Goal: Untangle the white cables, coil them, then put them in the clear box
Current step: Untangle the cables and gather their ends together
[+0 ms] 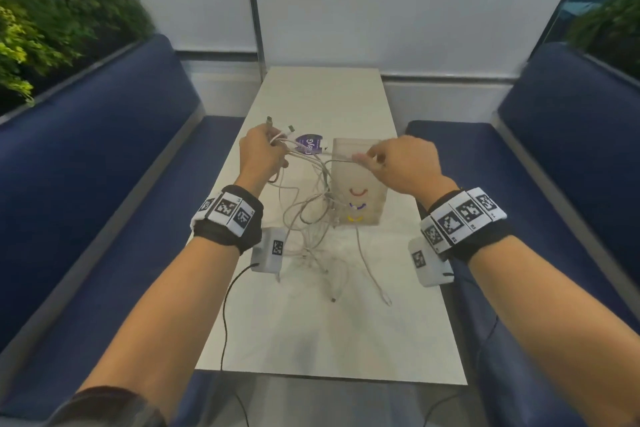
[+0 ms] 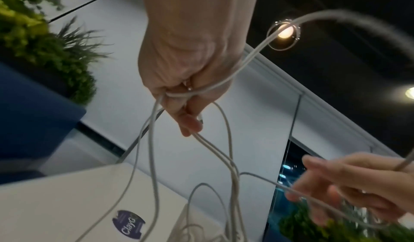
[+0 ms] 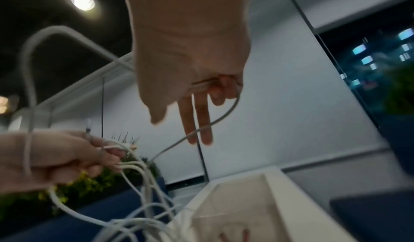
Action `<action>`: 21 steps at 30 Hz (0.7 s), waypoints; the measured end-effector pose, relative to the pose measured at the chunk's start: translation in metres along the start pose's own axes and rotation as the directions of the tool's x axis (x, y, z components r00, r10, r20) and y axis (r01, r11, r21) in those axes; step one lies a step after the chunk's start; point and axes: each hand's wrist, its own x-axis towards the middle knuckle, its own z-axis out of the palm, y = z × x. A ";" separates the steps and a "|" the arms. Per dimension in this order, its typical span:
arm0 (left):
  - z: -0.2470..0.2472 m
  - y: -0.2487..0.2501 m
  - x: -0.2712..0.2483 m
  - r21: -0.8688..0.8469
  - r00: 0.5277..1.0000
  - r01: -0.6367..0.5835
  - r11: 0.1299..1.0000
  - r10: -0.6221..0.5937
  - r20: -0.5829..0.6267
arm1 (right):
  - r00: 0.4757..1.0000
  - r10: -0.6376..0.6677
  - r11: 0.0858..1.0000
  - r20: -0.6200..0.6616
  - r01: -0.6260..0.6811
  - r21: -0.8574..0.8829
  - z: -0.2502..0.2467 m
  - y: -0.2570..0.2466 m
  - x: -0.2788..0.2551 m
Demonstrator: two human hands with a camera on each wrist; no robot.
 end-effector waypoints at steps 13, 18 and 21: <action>-0.017 -0.025 -0.001 0.190 0.994 0.085 0.978 -0.096 0.053 | 0.867 0.391 0.901 -0.308 -0.291 0.322 -0.017 0.021 -0.003; -0.013 -0.017 -0.004 0.152 0.995 0.067 0.986 -0.078 0.067 | 0.919 0.259 0.809 -0.298 -0.038 0.587 -0.010 0.014 0.000; -0.007 -0.009 -0.006 0.125 0.983 0.017 0.992 -0.040 0.180 | 0.966 0.224 0.617 -0.126 -0.041 0.786 -0.011 0.000 0.001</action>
